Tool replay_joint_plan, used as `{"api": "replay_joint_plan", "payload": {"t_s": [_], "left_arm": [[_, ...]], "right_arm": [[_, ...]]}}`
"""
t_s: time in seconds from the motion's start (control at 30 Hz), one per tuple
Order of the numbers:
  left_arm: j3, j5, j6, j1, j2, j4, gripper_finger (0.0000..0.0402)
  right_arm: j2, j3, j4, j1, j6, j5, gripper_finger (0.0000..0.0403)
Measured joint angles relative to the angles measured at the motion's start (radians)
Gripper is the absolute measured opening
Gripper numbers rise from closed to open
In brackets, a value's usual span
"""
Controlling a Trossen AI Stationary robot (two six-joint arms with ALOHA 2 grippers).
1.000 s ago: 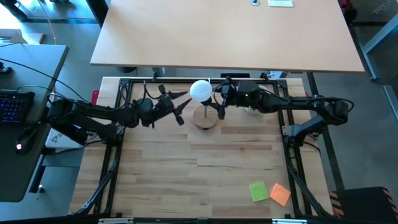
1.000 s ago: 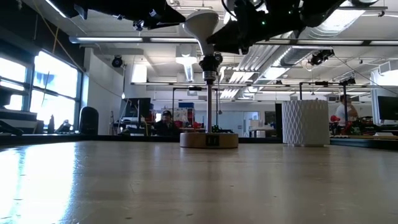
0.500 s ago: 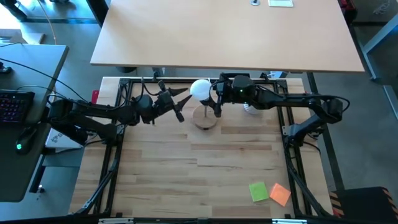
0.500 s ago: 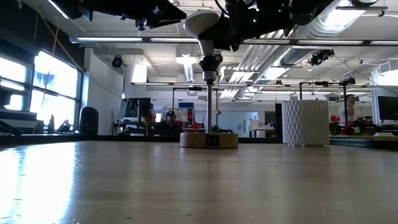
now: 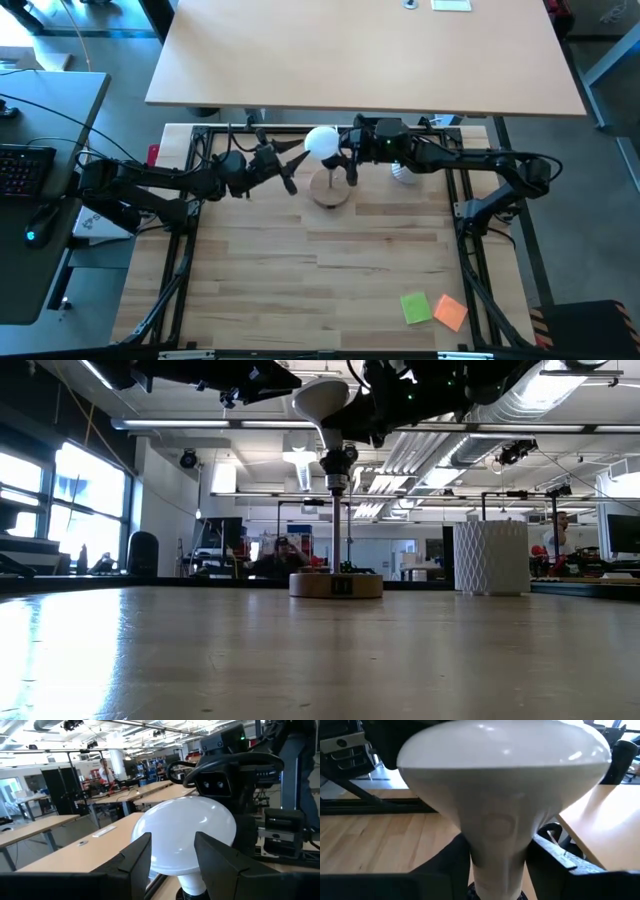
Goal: Screw lightbulb
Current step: Insert the lightbulb into the lamp
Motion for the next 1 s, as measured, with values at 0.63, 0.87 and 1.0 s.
{"api": "replay_joint_plan", "payload": {"t_s": [0.63, 0.87, 1.0], "left_arm": [[0.0, -0.141, 0.098, -0.046, -0.004, -0.02, 0.0149], [-0.002, -0.212, 0.125, -0.097, -0.033, -0.012, 0.0149], [-0.002, -0.175, 0.107, -0.088, -0.033, -0.003, 0.0149]], "right_arm": [[-0.06, -0.055, 0.165, -0.035, 0.094, 0.004, 0.0147], [-0.129, -0.277, 0.504, -0.051, 0.217, -0.003, 0.0147], [-0.089, -0.31, 0.624, -0.04, 0.258, -0.031, 0.0147]]}}
